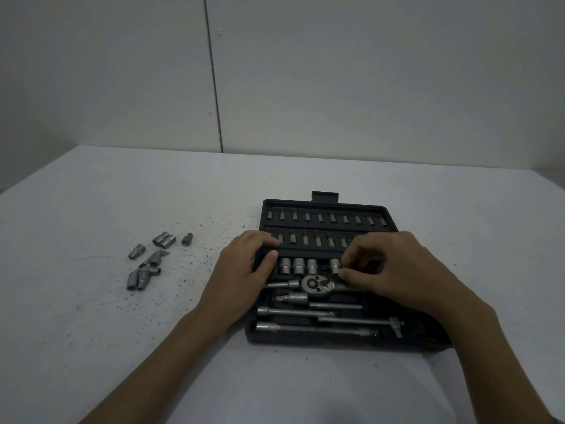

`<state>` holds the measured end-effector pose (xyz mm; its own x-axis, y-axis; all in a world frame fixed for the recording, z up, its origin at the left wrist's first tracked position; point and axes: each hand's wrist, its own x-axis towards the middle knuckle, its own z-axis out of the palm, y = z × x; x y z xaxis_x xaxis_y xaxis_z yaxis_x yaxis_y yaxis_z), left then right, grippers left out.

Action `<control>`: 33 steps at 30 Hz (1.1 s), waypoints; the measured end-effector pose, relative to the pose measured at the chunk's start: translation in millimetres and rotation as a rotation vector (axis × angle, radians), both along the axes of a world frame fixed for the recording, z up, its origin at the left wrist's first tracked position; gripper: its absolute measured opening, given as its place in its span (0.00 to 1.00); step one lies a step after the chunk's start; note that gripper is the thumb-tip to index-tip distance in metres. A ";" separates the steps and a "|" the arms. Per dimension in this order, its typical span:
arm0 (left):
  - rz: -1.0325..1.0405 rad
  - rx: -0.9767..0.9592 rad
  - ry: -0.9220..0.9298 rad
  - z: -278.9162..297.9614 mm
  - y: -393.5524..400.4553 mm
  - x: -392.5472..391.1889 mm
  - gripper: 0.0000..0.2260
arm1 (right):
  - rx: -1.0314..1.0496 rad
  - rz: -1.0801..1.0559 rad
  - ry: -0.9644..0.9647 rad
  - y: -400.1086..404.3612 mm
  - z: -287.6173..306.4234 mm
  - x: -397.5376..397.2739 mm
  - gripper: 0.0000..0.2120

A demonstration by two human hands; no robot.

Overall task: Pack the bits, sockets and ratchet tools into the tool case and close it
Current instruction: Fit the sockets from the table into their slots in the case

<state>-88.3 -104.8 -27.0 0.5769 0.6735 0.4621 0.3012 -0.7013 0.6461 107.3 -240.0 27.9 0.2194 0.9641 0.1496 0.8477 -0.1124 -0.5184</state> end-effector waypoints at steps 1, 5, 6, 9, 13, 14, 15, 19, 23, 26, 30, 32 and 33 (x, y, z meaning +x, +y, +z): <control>0.001 0.000 0.000 -0.2 0.1 0.1 0.07 | -0.008 -0.028 -0.040 0.4 0.0 -2.1 0.08; 0.002 0.000 -0.003 -1.1 0.8 -0.2 0.07 | 0.012 -0.099 -0.219 4.7 0.0 -14.3 0.13; -0.001 0.002 -0.005 -1.2 0.8 -0.3 0.07 | 0.010 -0.100 -0.235 5.5 -0.9 -16.0 0.13; 0.000 0.000 -0.001 -0.9 0.4 -0.3 0.06 | 0.003 -0.097 -0.213 5.7 -2.7 -17.0 0.11; 0.002 0.002 -0.003 -0.5 0.3 0.2 0.07 | 0.023 -0.091 -0.096 5.2 -1.0 -16.9 0.07; 0.001 0.002 -0.003 -0.4 0.2 0.2 0.07 | 0.027 -0.086 -0.073 5.2 -0.9 -16.7 0.07; 0.002 0.001 -0.001 -0.3 0.2 0.3 0.07 | 0.029 -0.078 -0.059 5.0 -0.7 -16.7 0.08; 0.004 -0.002 0.004 0.2 -0.3 0.3 0.07 | 0.043 -0.060 -0.047 5.4 -3.4 -15.3 0.08; 0.001 -0.011 0.003 -0.2 -0.3 -0.1 0.07 | 0.059 -0.030 0.014 8.5 -6.8 -14.7 0.07; -0.001 -0.004 0.000 -0.1 -0.3 -0.1 0.06 | 0.049 -0.017 0.008 10.2 -8.5 -16.3 0.08; -0.001 0.000 0.000 -0.1 -0.4 -0.1 0.06 | 0.074 -0.046 -0.002 8.6 -6.7 -11.0 0.04; -0.001 0.001 0.000 0.1 -0.7 -0.3 0.07 | 0.048 -0.064 -0.011 5.7 -4.4 -7.5 0.06; 0.000 0.001 0.001 0.4 -0.8 -0.2 0.07 | 0.027 -0.073 -0.005 4.4 -3.5 -6.2 0.06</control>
